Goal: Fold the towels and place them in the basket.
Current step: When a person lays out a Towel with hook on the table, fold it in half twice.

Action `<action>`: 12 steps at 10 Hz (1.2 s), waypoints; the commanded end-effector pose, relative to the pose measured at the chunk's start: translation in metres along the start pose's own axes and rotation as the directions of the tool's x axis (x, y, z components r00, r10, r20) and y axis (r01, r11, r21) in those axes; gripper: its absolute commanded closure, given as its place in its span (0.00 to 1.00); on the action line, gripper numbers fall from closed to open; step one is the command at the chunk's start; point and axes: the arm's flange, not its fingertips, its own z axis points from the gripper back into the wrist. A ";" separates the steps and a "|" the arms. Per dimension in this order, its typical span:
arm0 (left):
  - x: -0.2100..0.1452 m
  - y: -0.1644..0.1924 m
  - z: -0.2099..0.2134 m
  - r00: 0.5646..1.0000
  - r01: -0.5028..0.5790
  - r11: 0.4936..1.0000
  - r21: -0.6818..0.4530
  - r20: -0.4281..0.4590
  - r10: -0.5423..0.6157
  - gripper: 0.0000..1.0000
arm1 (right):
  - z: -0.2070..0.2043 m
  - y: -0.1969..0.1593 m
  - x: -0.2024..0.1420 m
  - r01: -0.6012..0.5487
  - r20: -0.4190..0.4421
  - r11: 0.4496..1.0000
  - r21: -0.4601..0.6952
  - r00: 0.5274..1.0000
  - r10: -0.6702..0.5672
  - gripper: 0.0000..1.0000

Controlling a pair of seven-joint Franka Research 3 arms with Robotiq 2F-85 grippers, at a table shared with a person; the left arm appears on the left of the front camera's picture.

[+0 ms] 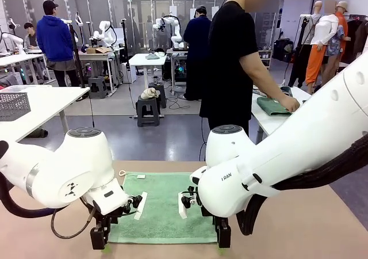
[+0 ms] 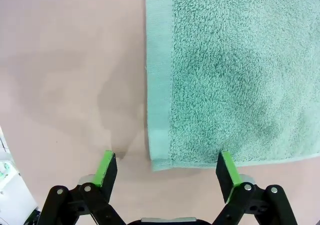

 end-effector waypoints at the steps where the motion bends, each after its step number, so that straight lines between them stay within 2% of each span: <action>1: -0.006 -0.004 0.005 1.000 -0.005 1.000 0.012 0.002 0.005 0.00 | 0.001 0.009 -0.007 -0.006 0.035 1.000 -0.023 0.999 0.007 0.00; 12: -0.009 -0.001 -0.007 1.000 0.000 1.000 -0.016 0.011 0.000 0.00 | -0.007 0.005 -0.003 -0.011 0.042 1.000 -0.015 0.999 0.012 0.00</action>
